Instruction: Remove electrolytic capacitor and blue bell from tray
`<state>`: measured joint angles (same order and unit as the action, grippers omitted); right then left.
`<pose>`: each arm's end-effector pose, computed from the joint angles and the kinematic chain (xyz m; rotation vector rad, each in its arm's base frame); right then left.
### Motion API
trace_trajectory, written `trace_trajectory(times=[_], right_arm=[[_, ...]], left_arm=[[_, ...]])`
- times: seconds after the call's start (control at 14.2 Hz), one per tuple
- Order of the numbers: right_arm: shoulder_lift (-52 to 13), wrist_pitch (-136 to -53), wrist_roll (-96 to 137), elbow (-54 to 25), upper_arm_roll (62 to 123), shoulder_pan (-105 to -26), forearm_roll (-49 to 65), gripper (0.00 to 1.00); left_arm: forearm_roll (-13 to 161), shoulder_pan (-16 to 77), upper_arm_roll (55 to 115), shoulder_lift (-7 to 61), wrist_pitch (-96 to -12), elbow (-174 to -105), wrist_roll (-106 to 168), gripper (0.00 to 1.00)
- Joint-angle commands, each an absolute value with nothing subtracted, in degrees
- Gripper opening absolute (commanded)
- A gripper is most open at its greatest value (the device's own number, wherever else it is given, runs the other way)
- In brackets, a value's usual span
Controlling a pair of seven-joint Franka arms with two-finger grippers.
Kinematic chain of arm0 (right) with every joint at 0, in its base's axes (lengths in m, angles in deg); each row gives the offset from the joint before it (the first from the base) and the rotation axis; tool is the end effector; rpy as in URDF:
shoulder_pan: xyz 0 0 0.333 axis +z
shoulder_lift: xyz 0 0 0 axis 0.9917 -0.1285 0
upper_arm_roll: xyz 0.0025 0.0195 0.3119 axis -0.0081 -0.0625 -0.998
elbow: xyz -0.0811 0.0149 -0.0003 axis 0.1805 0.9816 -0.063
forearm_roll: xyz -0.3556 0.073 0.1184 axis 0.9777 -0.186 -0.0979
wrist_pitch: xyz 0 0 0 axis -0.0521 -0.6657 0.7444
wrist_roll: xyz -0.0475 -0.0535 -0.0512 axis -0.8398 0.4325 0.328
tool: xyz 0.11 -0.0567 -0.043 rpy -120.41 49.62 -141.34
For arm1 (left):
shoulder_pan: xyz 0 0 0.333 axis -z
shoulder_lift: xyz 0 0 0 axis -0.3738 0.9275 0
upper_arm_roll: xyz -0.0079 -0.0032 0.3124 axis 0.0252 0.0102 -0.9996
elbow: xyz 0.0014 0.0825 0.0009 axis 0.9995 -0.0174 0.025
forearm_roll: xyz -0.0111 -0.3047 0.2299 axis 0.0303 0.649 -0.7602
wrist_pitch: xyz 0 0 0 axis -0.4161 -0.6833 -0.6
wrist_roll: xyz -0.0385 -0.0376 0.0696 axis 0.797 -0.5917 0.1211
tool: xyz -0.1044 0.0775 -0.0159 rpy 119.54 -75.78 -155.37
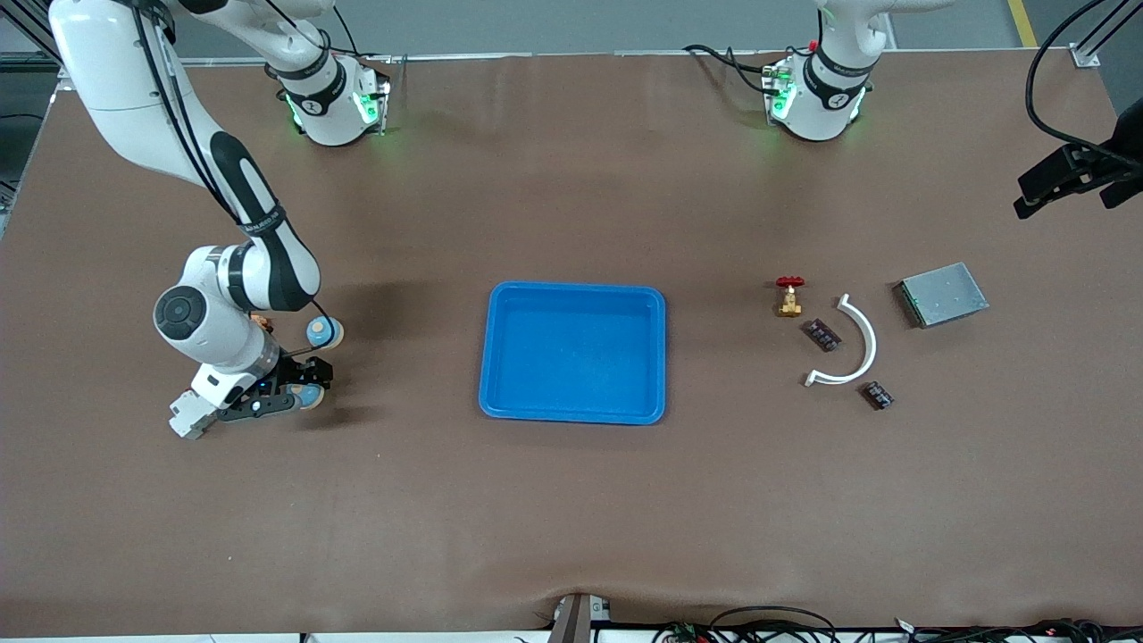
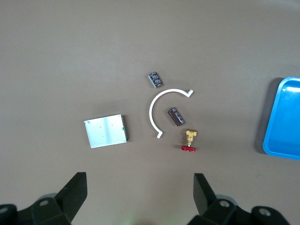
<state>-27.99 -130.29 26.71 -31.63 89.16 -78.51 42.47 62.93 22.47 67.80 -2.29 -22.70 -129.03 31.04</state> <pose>0.6006 0.0195 0.1617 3.1203 0.3075 0.1066 0.5153 -0.0061 0.6331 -3.0981 -0.1409 -0.0187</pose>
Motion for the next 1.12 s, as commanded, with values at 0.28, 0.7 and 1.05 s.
trace_trajectory(times=[0.28,0.7,1.05], right_arm=[[-24.08,-116.86,26.81,-26.32,87.67,-79.02,41.54,1.00],[-20.48,-103.13,26.72,-18.57,87.76,-79.37,41.62,1.00],[-14.76,-89.52,24.89,-12.52,88.02,-79.45,41.62,1.00]], left_arm=[[63.91,23.44,68.02,-5.65,-24.49,-133.14,30.03,1.00],[64.00,23.79,68.99,-5.12,-25.99,-132.97,30.12,1.00],[64.08,23.18,69.26,-5.30,-24.23,-132.79,28.97,1.00]])
